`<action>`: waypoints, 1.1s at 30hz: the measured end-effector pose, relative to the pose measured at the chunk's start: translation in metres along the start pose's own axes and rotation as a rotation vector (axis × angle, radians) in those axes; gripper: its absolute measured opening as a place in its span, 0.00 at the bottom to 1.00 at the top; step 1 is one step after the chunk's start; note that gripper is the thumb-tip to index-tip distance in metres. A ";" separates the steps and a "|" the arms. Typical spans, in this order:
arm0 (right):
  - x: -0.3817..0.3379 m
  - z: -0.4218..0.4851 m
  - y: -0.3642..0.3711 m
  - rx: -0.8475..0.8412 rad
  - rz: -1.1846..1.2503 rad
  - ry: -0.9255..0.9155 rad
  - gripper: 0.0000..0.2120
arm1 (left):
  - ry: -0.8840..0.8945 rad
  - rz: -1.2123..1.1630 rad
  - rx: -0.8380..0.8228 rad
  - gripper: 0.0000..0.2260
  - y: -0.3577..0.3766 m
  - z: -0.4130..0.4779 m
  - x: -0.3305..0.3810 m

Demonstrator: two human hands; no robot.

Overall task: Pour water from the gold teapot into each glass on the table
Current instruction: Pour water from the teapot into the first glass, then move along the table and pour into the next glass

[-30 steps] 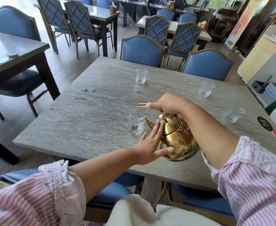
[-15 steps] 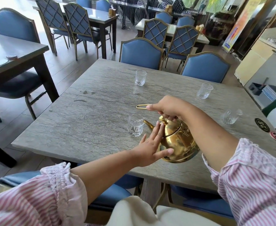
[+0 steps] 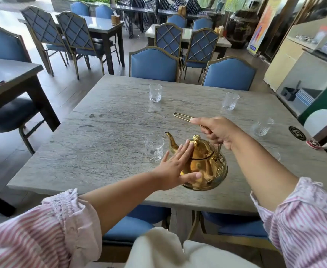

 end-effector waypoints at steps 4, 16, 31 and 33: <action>0.008 -0.024 -0.019 0.086 0.160 -0.067 0.24 | 0.081 0.069 0.075 0.42 -0.008 -0.001 0.019; 0.034 -0.111 -0.094 0.336 0.384 -0.144 0.25 | 0.291 0.124 0.217 0.42 -0.013 0.015 0.113; 0.121 -0.177 -0.240 0.301 0.329 -0.173 0.26 | 0.304 0.245 0.265 0.43 0.055 0.101 0.264; 0.134 -0.183 -0.259 0.300 0.327 -0.166 0.26 | 0.290 0.238 0.256 0.41 0.063 0.115 0.280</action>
Point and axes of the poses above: each hand's wrist, its own z-axis towards the middle knuckle, its own y-axis out of the palm, x = y × z, the point moved 10 cm from there along z, towards the middle knuckle, and after that the axes turned 5 degrees about -x, right-handed, at the moved point
